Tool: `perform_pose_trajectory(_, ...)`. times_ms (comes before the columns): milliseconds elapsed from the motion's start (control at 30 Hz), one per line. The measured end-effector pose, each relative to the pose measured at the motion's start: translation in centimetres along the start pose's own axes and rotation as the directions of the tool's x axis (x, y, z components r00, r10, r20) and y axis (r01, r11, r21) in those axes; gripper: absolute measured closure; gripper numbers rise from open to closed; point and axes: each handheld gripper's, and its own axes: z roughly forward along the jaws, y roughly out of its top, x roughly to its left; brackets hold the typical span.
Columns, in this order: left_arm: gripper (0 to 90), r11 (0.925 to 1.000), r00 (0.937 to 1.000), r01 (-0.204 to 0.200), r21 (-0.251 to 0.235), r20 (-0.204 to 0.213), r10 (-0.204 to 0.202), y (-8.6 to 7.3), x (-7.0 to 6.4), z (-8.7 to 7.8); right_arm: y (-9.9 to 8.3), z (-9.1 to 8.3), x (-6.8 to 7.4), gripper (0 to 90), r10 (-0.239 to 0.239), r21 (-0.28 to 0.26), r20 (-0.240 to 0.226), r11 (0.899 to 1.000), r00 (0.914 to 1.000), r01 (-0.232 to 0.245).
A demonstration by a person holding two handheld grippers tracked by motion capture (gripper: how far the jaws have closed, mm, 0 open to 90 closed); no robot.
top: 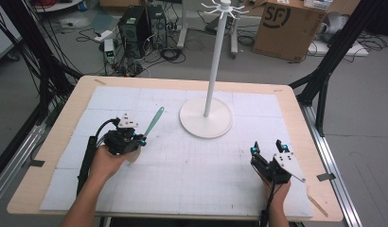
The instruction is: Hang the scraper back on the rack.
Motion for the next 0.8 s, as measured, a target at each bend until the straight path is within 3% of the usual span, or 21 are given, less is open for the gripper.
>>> perform_pose_trajectory(233, 80.5, 0.9966, 1.0, -0.003, -0.083, -0.003, 0.003, -0.8, -0.1, -0.2, 0.0, 0.0, 0.0, 23.7, 0.001, -0.001, 0.0, 1.0, 1.0, -0.001)
perform_pose_trajectory(400, 80.5, 0.9878, 1.0, -0.001, -0.156, -0.002, 0.0, -1.5, 0.0, -0.6, 0.0, 0.0, 0.0, 23.7, 0.001, -0.001, 0.001, 1.0, 1.0, -0.001)
perform_pose_trajectory(667, 80.5, 0.9627, 1.0, 0.0, -0.27, 0.009, 0.002, -2.3, -0.2, -1.0, 0.0, 0.0, 0.0, 23.7, -0.001, -0.001, 0.002, 1.0, 1.0, 0.001)
perform_pose_trajectory(800, 80.4, 0.9428, 0.9999, 0.01, -0.333, 0.005, -0.009, -2.9, -0.2, -1.0, 0.0, 0.0, 0.0, 23.8, -0.001, 0.0, 0.002, 1.0, 1.0, 0.001)
